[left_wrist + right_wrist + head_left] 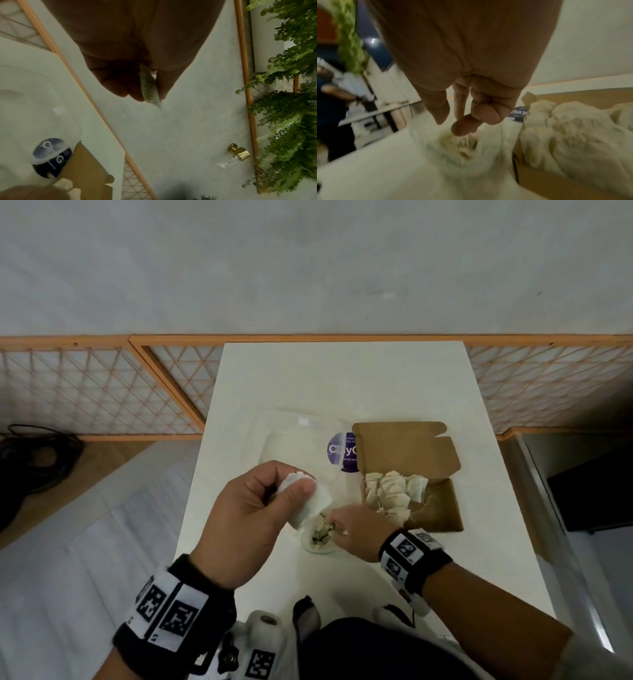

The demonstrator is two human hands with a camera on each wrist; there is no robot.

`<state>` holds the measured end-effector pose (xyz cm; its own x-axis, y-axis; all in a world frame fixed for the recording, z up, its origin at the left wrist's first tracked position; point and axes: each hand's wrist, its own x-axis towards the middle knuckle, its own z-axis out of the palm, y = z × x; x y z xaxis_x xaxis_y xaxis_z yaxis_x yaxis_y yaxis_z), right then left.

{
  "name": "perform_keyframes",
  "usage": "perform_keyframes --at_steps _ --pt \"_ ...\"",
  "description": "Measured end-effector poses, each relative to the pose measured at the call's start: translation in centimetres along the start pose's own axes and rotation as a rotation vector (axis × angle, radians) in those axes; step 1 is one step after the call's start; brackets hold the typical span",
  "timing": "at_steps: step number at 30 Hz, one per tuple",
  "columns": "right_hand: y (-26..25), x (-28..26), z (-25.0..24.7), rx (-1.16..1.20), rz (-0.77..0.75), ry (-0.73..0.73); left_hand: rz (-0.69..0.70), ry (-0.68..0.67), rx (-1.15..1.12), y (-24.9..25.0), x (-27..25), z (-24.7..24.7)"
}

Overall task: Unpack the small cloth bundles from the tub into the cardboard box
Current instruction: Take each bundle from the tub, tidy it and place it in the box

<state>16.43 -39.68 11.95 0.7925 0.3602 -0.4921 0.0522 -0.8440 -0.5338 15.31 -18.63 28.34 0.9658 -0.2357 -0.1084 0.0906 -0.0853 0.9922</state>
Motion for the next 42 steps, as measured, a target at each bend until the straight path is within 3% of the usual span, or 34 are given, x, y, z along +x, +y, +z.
perform_keyframes --at_steps 2,9,12,16,25,30,33,38,42 --pt "0.4 1.4 1.9 -0.102 0.043 -0.065 -0.011 0.021 0.016 -0.4 -0.6 -0.6" --pt "0.4 3.8 4.1 -0.385 0.098 0.015 -0.079 0.064 -0.001 -1.0 -2.2 -2.0" --pt "-0.1 4.0 3.6 -0.404 0.085 0.017 -0.089 0.085 -0.029 -1.0 -2.1 -2.2" --pt "-0.7 2.6 1.6 -0.178 0.137 0.080 -0.087 0.111 -0.018 -1.2 -1.8 -2.5" --pt "-1.9 -5.5 -7.0 0.665 0.079 0.350 -0.074 0.067 0.042 -1.3 -0.3 -2.0" --pt "-3.6 -9.6 -10.8 1.004 0.016 0.378 -0.087 -0.061 -0.003 0.0 0.5 -0.4" --pt "-4.9 -11.7 -12.7 1.006 -0.054 0.398 -0.075 -0.160 0.000 0.9 1.0 0.9" --pt "-6.6 -14.4 -14.3 0.821 -0.137 0.441 0.030 -0.320 0.056 2.5 1.9 3.1" --pt "-7.2 -15.6 -14.6 0.774 -0.181 0.485 0.125 -0.323 0.166 3.2 2.5 4.4"
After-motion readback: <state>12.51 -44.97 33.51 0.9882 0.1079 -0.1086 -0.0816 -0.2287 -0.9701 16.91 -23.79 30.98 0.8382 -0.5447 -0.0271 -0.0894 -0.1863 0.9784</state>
